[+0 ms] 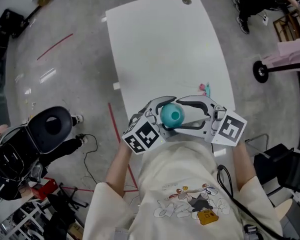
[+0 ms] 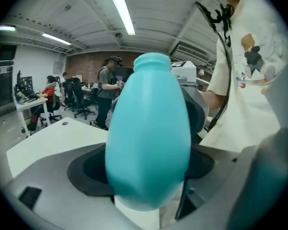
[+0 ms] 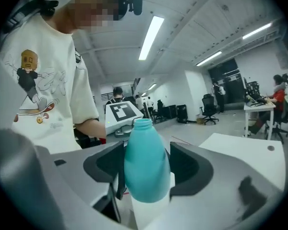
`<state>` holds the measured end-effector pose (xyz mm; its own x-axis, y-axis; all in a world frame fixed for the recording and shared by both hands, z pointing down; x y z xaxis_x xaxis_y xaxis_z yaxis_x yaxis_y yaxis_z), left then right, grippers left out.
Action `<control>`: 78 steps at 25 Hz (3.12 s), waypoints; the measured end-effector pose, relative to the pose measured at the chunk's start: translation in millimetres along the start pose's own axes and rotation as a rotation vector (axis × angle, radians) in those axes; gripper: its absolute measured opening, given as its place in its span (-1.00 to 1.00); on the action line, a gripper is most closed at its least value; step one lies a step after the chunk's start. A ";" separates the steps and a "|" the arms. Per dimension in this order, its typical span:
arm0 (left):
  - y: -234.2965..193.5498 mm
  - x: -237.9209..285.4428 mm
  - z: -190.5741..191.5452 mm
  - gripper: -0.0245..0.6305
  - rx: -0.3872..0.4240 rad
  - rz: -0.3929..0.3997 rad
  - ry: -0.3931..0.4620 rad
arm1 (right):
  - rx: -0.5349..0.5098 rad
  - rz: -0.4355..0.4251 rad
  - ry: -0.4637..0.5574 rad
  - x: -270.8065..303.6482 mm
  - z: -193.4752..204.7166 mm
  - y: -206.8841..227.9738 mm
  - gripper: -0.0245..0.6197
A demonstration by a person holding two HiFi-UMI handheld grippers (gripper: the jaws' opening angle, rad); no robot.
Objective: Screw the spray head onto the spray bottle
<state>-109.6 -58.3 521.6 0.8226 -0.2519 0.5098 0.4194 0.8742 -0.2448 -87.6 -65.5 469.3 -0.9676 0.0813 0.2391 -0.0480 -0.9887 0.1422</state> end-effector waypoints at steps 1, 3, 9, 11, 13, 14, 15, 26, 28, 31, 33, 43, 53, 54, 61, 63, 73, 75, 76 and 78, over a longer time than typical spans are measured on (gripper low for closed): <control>7.0 2.3 -2.9 0.37 0.011 0.026 -0.009 | -0.006 -0.030 -0.003 -2.0 -0.7 -5.4 -0.04; 18.2 7.8 -7.5 0.37 0.032 0.059 -0.032 | -0.014 -0.074 0.000 -7.4 -0.9 -13.1 -0.04; 30.0 10.7 -24.0 0.37 0.074 0.060 -0.053 | -0.063 -0.087 0.046 -24.5 -14.6 -18.9 -0.04; 35.7 10.7 -31.8 0.37 0.088 0.052 -0.010 | -0.052 -0.074 0.101 -32.2 -22.2 -21.4 -0.05; 45.2 6.5 -44.0 0.37 0.105 0.049 0.089 | -0.008 -0.074 0.154 -45.1 -28.6 -24.4 -0.05; 52.0 1.7 -51.9 0.37 0.117 0.043 0.153 | 0.015 -0.085 0.188 -53.8 -32.8 -26.8 -0.05; 59.8 -4.2 -60.5 0.37 0.125 0.036 0.220 | 0.034 -0.102 0.227 -63.2 -37.7 -29.7 -0.05; 80.6 -12.3 -81.1 0.37 0.074 -0.027 0.418 | 0.046 -0.149 0.348 -80.7 -67.6 -41.2 -0.05; 80.7 -13.6 -82.0 0.37 0.086 -0.043 0.415 | 0.041 -0.152 0.336 -80.4 -67.4 -42.3 -0.05; 74.0 -17.1 -77.7 0.37 0.114 -0.090 0.392 | 0.042 -0.116 0.277 -79.4 -64.0 -38.6 -0.05; 62.2 -21.9 -70.0 0.37 0.132 -0.172 0.364 | 0.077 -0.005 0.232 -87.9 -52.5 -23.2 -0.05; 18.2 -38.4 -41.7 0.37 0.104 -0.380 0.370 | 1.779 0.800 0.669 -119.4 177.5 91.7 -0.05; -1.5 -46.0 -22.3 0.37 0.047 -0.345 0.363 | 2.246 1.217 0.689 -84.3 256.2 130.8 -0.05; -8.3 -50.6 -21.3 0.37 0.040 -0.344 0.362 | 2.267 1.234 0.695 -78.1 256.4 134.4 -0.05; -30.2 -45.7 -7.0 0.37 0.025 -0.328 0.365 | 2.362 1.357 0.740 -64.2 280.3 129.7 -0.12; -33.7 -42.3 -7.3 0.37 0.019 -0.320 0.363 | 2.384 1.383 0.735 -65.2 284.7 129.6 -0.23; -39.0 -32.9 -13.3 0.37 0.028 -0.293 0.350 | 2.455 1.449 0.583 -66.4 311.2 125.0 -0.51; -38.8 -33.8 -12.9 0.37 0.022 -0.293 0.350 | 2.415 1.454 0.530 -67.8 308.8 125.6 -0.52; -37.8 -34.3 -13.4 0.38 0.020 -0.292 0.350 | 2.386 1.460 0.503 -69.4 305.6 125.5 -0.52; -34.0 -34.0 -14.9 0.38 0.020 -0.286 0.352 | 2.308 1.469 0.448 -74.8 299.1 124.3 -0.52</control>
<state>-146.0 -85.7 500.3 0.7566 -0.6073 0.2424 0.6442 0.7559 -0.1171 52.9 -156.8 756.5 -0.2183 -0.3126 0.9245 0.0912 0.9366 0.3382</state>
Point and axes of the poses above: the fingertips, and each gripper's own axes: x forward along the fingers, y to its right, z out of its underside, the point moved 4 cm from there along -x, backward along the fingers, and after that the axes turned 5 degrees about -x, right-handed, at the moved point
